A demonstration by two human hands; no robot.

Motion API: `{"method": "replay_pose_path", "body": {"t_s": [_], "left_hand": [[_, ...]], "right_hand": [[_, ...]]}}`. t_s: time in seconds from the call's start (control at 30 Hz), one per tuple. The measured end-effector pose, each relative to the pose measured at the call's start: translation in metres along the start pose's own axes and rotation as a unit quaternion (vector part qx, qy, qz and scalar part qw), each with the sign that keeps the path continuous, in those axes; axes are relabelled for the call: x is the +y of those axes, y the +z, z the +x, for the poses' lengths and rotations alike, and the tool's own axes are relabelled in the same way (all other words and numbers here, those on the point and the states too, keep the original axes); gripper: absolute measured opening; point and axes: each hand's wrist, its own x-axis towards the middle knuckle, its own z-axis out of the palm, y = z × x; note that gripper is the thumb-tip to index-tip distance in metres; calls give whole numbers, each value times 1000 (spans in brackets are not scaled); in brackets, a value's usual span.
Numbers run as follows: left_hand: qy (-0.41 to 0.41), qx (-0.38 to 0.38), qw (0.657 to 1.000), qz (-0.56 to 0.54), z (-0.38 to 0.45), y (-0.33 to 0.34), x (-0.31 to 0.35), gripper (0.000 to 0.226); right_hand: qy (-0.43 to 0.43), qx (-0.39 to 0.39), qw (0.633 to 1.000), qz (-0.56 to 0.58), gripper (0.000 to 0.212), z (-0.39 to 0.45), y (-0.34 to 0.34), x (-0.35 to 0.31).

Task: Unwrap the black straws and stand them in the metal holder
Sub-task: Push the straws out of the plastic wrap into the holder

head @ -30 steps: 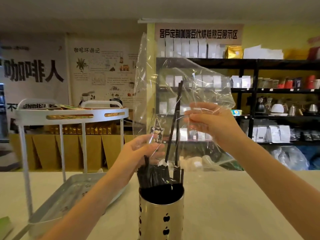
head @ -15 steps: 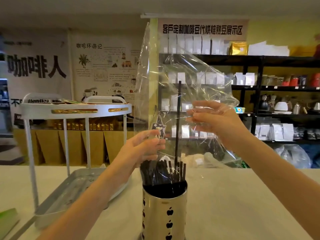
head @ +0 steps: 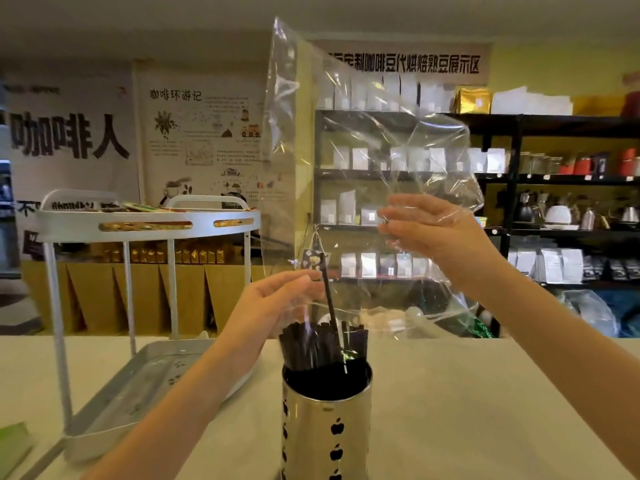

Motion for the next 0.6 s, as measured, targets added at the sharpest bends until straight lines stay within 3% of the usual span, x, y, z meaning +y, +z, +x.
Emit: {"method": "replay_pose_path", "body": {"t_s": [0.2, 0.33, 0.5, 0.6], "left_hand": [[4, -20, 1000, -2, 5, 0, 6, 45], [-2, -38, 999, 8, 10, 4, 6, 34], [-14, -37, 998, 47, 8, 6, 4, 44], [2, -21, 998, 62, 10, 9, 10, 36]], "right_hand": [[-1, 24, 999, 32, 29, 7, -5, -8], [-22, 49, 997, 49, 24, 11, -10, -20], [-22, 54, 996, 70, 22, 13, -15, -27], [-26, 73, 993, 91, 22, 15, -17, -29]]}}
